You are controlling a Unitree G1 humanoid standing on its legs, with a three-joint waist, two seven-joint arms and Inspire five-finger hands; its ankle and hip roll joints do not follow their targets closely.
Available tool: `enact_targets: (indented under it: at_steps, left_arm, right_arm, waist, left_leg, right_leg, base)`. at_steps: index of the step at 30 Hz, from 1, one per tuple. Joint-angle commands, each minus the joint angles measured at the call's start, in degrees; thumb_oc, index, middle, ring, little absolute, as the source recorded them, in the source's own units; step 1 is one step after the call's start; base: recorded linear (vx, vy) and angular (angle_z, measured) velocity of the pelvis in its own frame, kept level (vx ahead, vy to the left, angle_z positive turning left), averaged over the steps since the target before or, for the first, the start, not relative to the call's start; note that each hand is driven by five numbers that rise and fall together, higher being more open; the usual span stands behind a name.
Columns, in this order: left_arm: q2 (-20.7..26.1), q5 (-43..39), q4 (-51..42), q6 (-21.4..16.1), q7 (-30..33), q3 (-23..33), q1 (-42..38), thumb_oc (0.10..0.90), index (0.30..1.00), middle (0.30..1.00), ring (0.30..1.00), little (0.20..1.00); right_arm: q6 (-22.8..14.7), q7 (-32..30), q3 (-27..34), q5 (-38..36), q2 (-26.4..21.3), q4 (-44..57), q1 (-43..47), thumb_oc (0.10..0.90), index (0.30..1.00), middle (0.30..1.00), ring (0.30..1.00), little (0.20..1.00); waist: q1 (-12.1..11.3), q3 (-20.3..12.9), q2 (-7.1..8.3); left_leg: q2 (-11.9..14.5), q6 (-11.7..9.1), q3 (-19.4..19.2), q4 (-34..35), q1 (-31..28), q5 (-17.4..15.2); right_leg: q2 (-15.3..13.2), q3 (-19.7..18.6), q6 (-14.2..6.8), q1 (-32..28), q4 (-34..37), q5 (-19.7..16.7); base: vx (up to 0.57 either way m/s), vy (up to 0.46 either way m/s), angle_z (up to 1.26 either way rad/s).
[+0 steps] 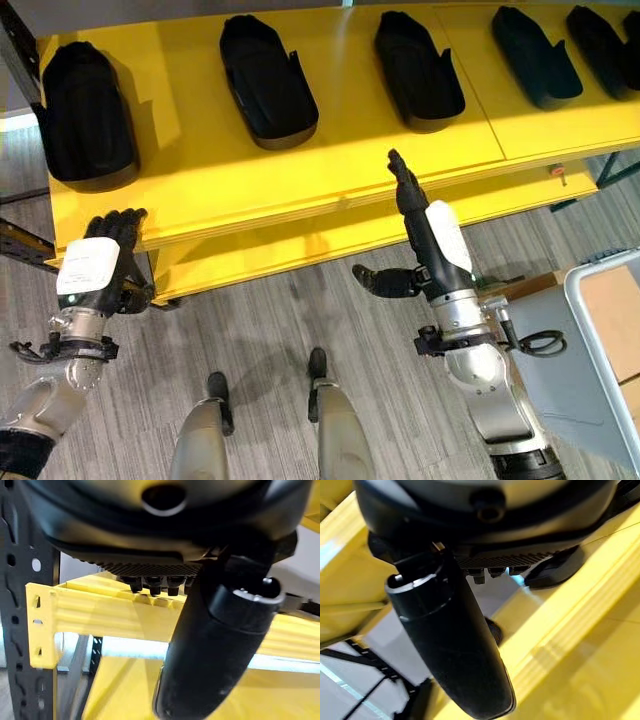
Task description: Move parts from the plastic box to the shelf.
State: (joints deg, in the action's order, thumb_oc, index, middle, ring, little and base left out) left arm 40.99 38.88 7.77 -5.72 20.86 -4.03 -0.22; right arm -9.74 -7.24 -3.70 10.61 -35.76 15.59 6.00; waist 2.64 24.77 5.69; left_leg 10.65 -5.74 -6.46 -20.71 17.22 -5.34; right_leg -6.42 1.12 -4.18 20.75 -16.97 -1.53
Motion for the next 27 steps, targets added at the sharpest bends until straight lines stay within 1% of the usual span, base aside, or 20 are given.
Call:
enact_targets:
  at_steps: [1,2,7,8,9,13,16,17,19,27]
  left_arm:
    - [0.89,-2.36,-5.14,-4.16,0.04,0.86,2.25,0.9,1.0,1.0,1.0,1.0]
    - [0.86,-2.46,-5.44,-4.12,-0.14,1.19,2.56,0.9,1.0,1.0,1.0,1.0]
    - [-0.35,-6.9,-9.69,-5.48,-2.0,2.43,5.8,0.9,1.0,1.0,1.0,1.0]
    - [-0.36,-6.92,-9.76,-5.46,-2.05,2.51,5.88,0.9,1.0,1.0,1.0,1.0]
    - [-0.62,-8.17,-10.68,-5.96,-2.75,2.45,6.57,0.9,1.0,1.0,1.0,1.0]
    - [-1.29,-10.42,-11.71,-6.52,-4.64,1.59,7.42,0.9,1.0,1.0,1.0,1.0]
    - [-1.83,-11.71,-11.44,-6.62,-5.99,0.16,7.65,0.9,1.0,1.0,1.0,1.0]
    - [-1.86,-11.73,-11.42,-6.61,-6.01,0.13,7.58,0.9,1.0,1.0,1.0,1.0]
    - [-2.29,-12.78,-11.24,-7.05,-6.98,-1.06,7.85,0.9,1.0,1.0,1.0,1.0]
    - [-2.38,-14.08,-11.09,-7.1,-8.12,-2.25,8.35,0.9,1.0,1.0,1.0,1.0]
  right_arm:
    - [-3.68,-2.0,1.29,0.63,-3.28,5.08,5.55,0.9,1.0,1.0,1.0,1.0]
    - [-3.7,-2.08,1.02,0.68,-3.31,4.9,5.81,0.9,1.0,1.0,1.0,1.0]
    - [-2.55,-1.9,-1.0,2.09,-4.55,2.0,9.34,0.9,1.0,1.0,1.0,1.0]
    - [-2.56,-1.91,-1.06,2.09,-4.56,1.97,9.39,0.9,1.0,1.0,1.0,1.0]
    - [-1.93,-1.61,-1.96,2.98,-5.13,0.57,10.43,0.9,1.0,1.0,1.0,1.0]
    - [-0.88,-1.17,-3.54,3.71,-5.46,-2.94,11.58,0.9,1.0,1.0,1.0,1.0]
    - [0.12,-1.4,-4.55,4.82,-5.61,-6.26,12.59,0.9,1.0,1.0,1.0,1.0]
    - [0.06,-1.49,-4.63,4.86,-5.64,-6.43,12.71,0.9,1.0,1.0,1.0,1.0]
    - [0.77,-1.89,-4.69,5.43,-5.47,-8.41,13.23,0.9,1.0,1.0,1.0,1.0]
    - [2.0,-3.12,-4.74,6.31,-5.0,-12.2,14.03,0.9,1.0,1.0,1.0,1.0]
  waist:
    - [-0.59,-7.08,-0.34]
    - [-0.42,-7.04,-0.32]
    - [-1.21,-7.5,-1.45]
    - [-1.16,-7.49,-1.45]
    - [-1.46,-7.55,-1.92]
    - [-1.9,-7.67,-2.86]
    - [-2.17,-7.85,-3.9]
    - [-2.14,-7.82,-3.94]
    - [-2.46,-7.93,-4.95]
    - [-2.82,-8.31,-6.31]
  left_leg:
    - [0.09,0.87,2.39,3.19,2.83,5.75]
    - [0.07,0.86,2.38,3.37,2.67,5.82]
    - [-0.22,0.94,2.58,4.52,1.48,6.14]
    - [-0.23,0.94,2.58,4.56,1.44,6.16]
    - [-0.34,0.96,2.69,4.94,1.03,6.33]
    - [-0.56,1.06,2.85,5.79,0.48,6.8]
    - [-0.85,1.1,2.9,6.59,0.09,7.38]
    - [-0.87,1.09,2.94,6.68,0.04,7.43]
    - [-0.99,1.12,3.1,7.49,-0.18,7.95]
    - [-1.3,1.28,3.41,8.68,-0.63,8.6]
  right_leg:
    - [-2.77,-0.55,-3.01,-0.59,0.28,-0.09]
    - [-2.78,-0.54,-3.01,-0.67,0.28,-0.06]
    - [-3.03,-0.36,-2.86,-1.38,0.03,0.37]
    - [-3.04,-0.35,-2.85,-1.41,0.04,0.37]
    - [-3.19,-0.2,-2.82,-1.68,-0.05,0.55]
    - [-3.24,0.1,-2.72,-1.93,-0.49,0.97]
    - [-3.36,0.5,-2.69,-2.11,-0.7,1.32]
    - [-3.38,0.55,-2.69,-2.14,-0.69,1.32]
    - [-3.59,0.87,-2.73,-2.25,-0.6,1.53]
    - [-3.77,1.42,-2.7,-2.5,-0.65,1.78]
  base:
    - [0.03,-0.037,0.07]
    - [0.02,-0.044,0.09]
    - [0.02,-0.041,0.12]
    - [0.01,-0.041,0.02]
    - [0.01,-0.04,0.04]
    - [0.01,-0.05,0.08]
    - [0.0,-0.037,0.16]
    - [0.0,-0.049,0.17]
    - [-0.01,-0.047,0.09]
    - [0.0,-0.022,0.06]
